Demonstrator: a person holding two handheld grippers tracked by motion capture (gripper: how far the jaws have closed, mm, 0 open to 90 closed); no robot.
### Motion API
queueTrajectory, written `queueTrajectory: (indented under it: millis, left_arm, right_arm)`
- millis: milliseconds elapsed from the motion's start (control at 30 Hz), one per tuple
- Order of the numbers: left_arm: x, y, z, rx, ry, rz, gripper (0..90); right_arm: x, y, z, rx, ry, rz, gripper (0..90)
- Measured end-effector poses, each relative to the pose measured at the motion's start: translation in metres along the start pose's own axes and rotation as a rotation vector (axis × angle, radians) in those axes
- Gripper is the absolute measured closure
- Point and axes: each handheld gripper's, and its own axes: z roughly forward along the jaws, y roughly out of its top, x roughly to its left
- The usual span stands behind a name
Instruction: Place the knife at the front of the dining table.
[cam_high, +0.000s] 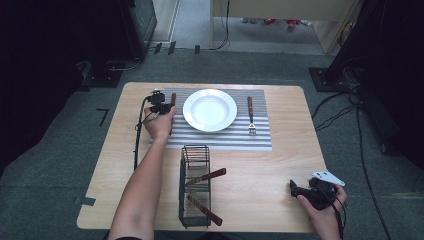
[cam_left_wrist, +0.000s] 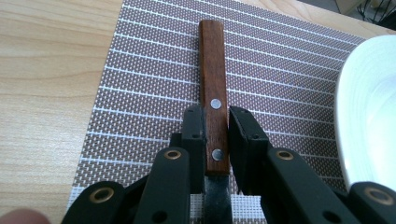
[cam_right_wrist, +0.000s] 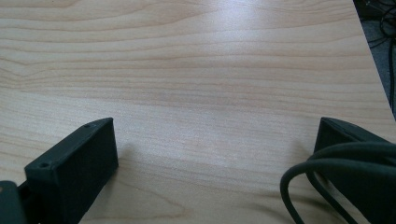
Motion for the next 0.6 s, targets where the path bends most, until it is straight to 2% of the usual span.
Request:
queueTrajectory:
  millis: [167, 400, 600]
  left_arm:
    - [0.000, 0.000, 0.000, 0.001, -0.008, 0.004, 76.0]
    - [-0.003, 0.000, -0.002, 0.002, -0.033, 0.014, 63.0]
    - [-0.005, 0.002, -0.012, -0.019, -0.061, 0.058, 49.6]
  right_arm:
    - [0.000, 0.000, 0.000, 0.000, 0.000, 0.000, 0.0]
    - [0.000, 0.000, 0.000, 0.000, 0.000, -0.001, 0.0]
    - [0.000, 0.000, 0.000, 0.000, 0.000, -0.001, 0.0]
